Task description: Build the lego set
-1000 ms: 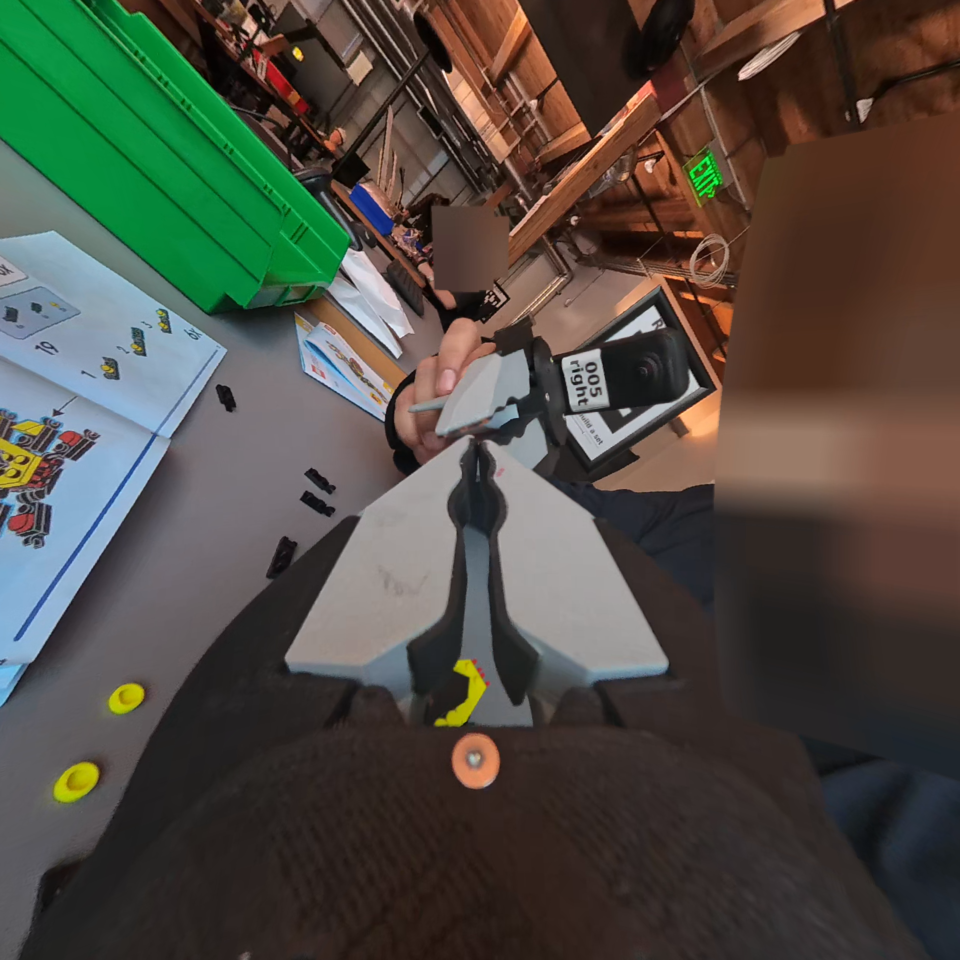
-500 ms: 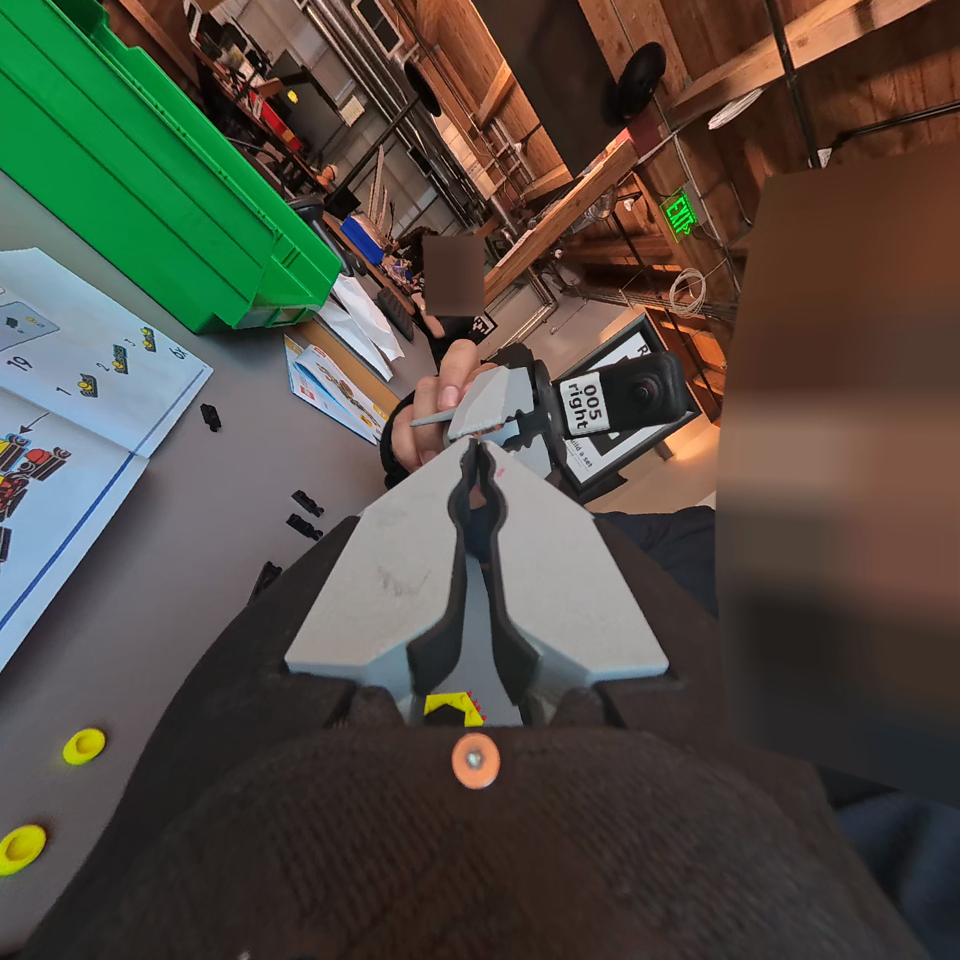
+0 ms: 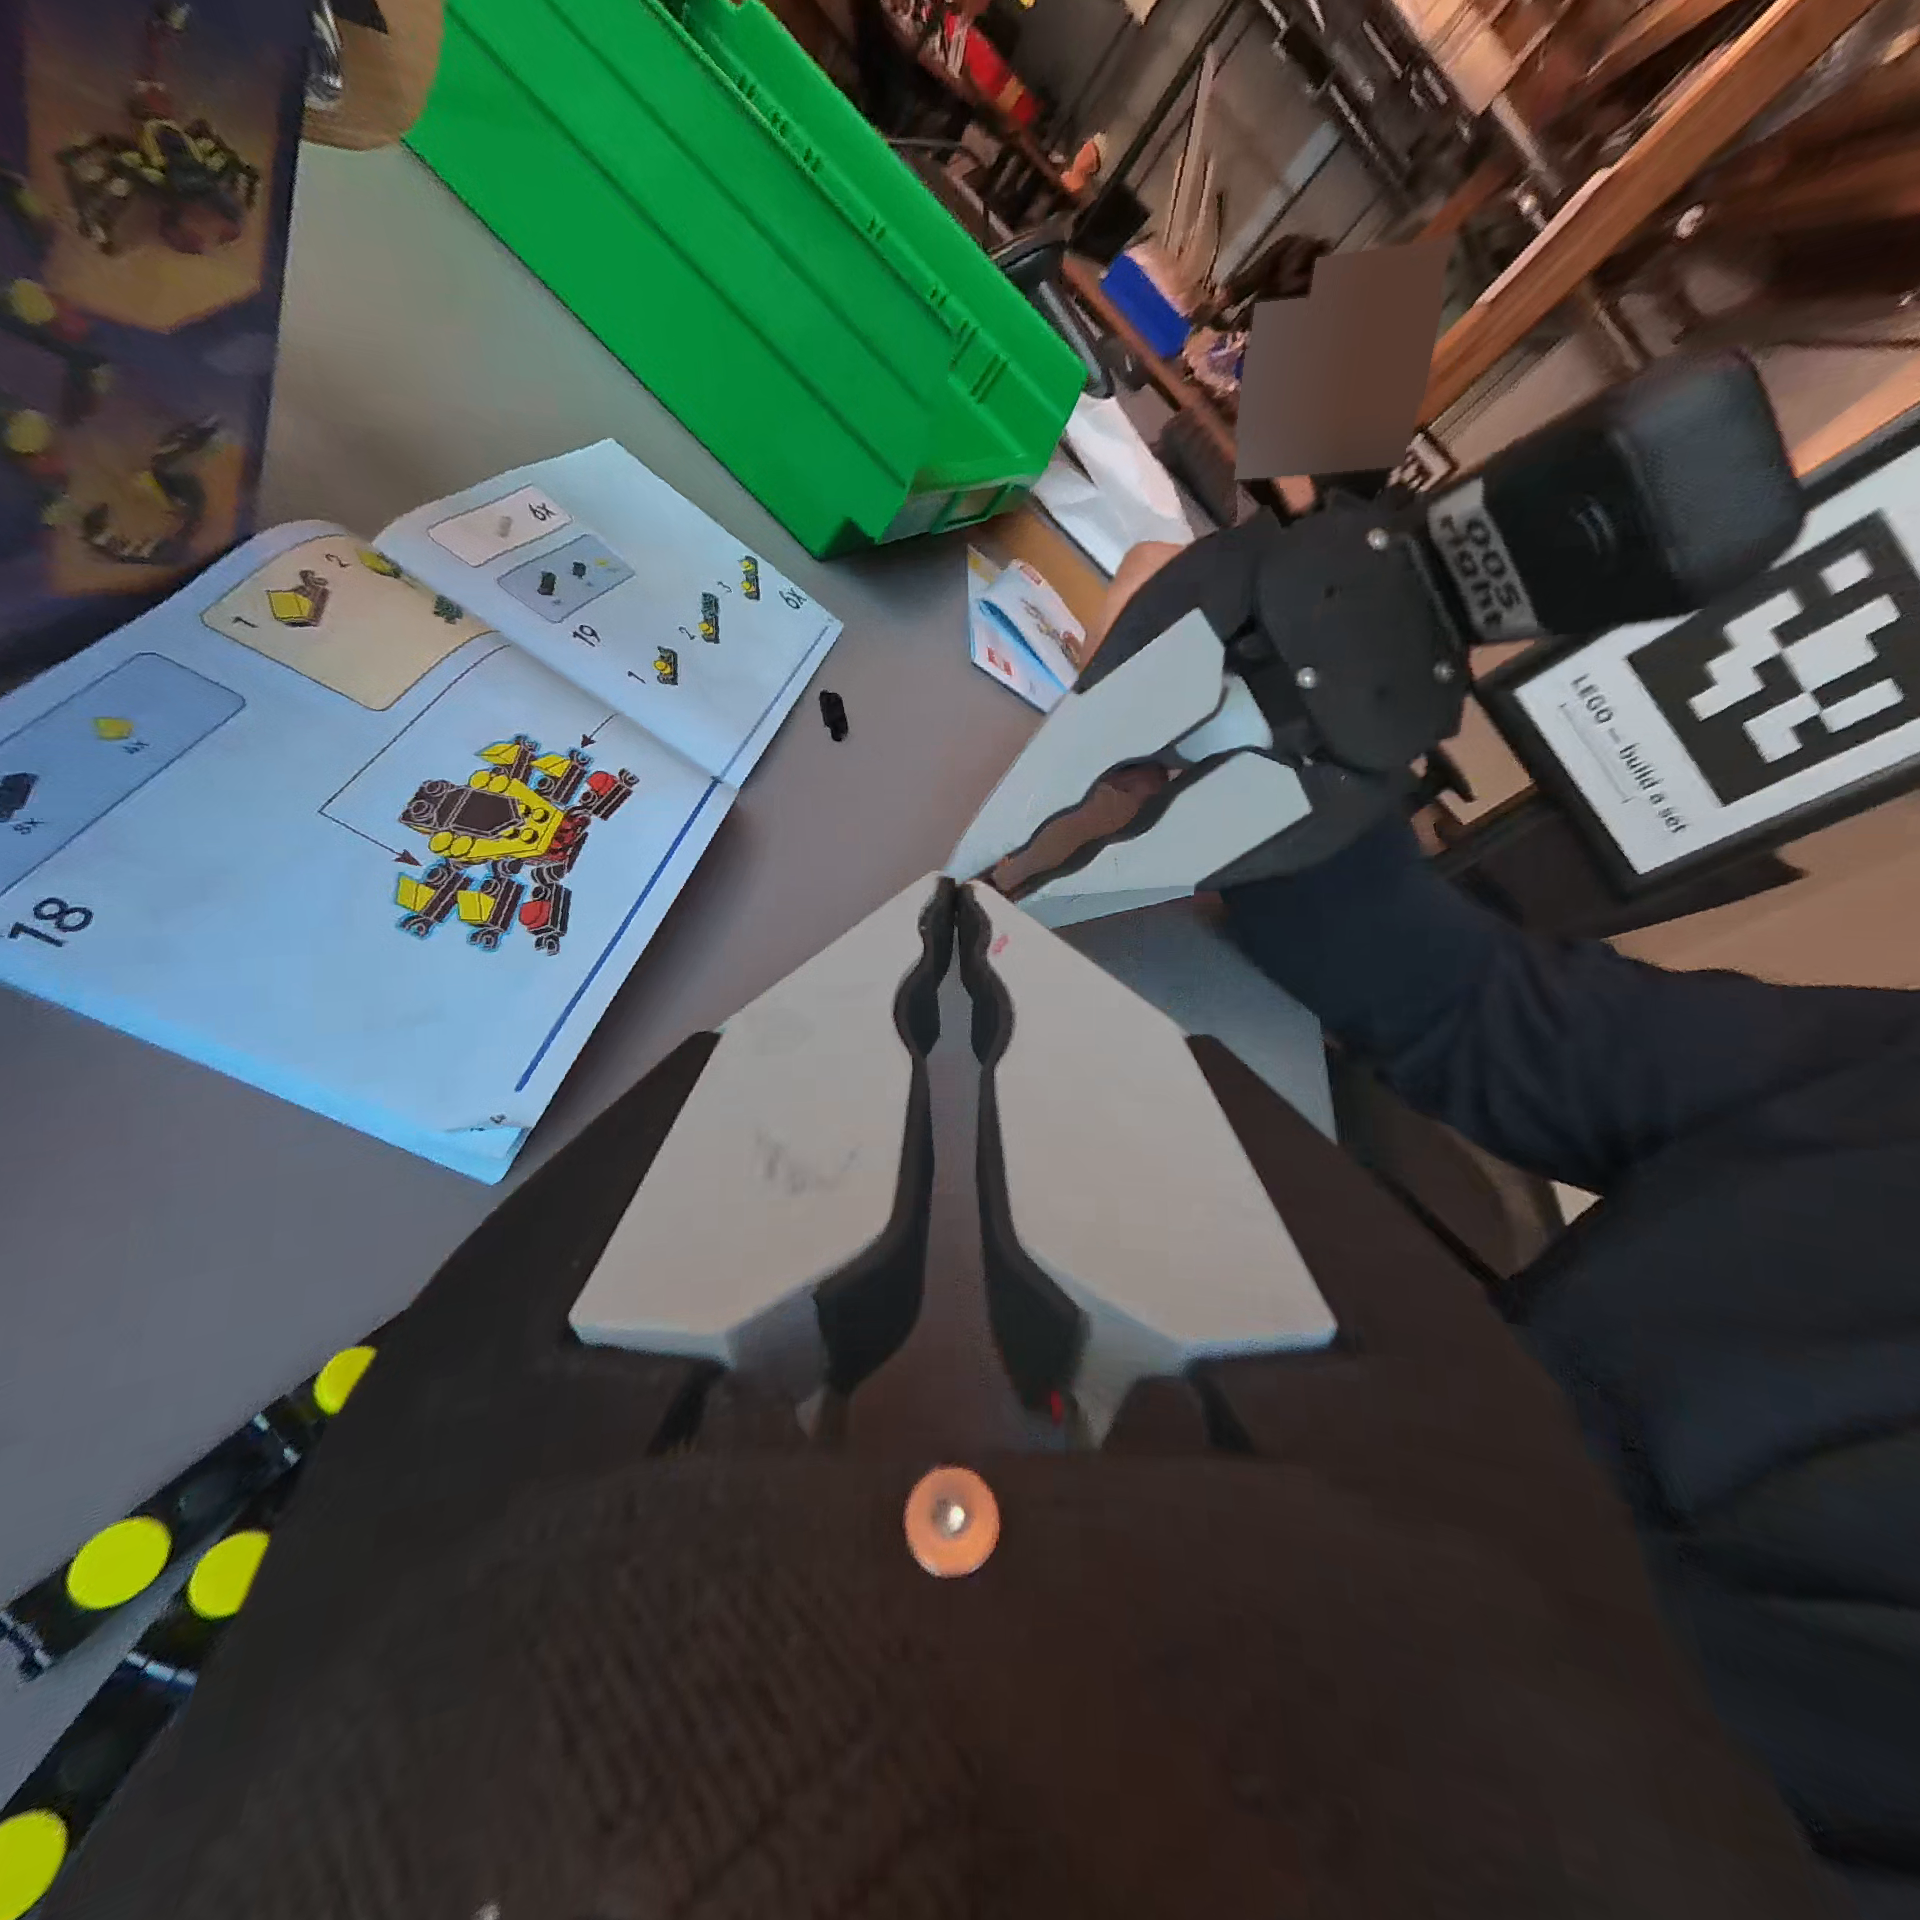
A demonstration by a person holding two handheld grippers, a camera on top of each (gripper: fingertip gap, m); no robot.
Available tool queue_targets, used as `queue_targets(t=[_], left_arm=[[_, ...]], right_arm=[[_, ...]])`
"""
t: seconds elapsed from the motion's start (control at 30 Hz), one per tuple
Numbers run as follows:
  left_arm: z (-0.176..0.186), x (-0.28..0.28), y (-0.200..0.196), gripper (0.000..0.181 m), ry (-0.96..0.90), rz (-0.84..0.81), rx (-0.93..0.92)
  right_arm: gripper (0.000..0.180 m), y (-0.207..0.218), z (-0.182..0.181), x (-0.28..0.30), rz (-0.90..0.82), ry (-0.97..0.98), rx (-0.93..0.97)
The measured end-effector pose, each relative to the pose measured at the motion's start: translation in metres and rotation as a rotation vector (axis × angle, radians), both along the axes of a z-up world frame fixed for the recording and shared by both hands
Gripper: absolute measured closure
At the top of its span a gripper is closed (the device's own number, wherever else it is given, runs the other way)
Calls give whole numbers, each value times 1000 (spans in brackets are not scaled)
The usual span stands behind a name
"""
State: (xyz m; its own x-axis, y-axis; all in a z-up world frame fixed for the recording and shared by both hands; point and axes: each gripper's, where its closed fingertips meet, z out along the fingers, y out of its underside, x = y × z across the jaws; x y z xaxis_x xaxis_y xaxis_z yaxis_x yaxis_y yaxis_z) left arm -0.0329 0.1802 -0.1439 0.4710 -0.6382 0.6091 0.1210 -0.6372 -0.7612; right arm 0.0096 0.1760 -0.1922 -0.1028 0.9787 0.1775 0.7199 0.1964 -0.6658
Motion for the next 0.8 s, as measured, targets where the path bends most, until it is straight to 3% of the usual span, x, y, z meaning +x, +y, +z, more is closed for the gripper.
queue_targets(t=[0.03, 0.2, 0.8], left_arm=[[-1, 1, -1, 181, 12, -8, 4], [-7, 12, -10, 181, 76, -59, 17], [-18, 17, -14, 181, 142, -88, 15]], right_arm=[[175, -5, -6, 4, 21, -35, -43], [174, -14, -25, 19, 65, -168, -37], [173, -6, -23, 19, 36, -159, -5]])
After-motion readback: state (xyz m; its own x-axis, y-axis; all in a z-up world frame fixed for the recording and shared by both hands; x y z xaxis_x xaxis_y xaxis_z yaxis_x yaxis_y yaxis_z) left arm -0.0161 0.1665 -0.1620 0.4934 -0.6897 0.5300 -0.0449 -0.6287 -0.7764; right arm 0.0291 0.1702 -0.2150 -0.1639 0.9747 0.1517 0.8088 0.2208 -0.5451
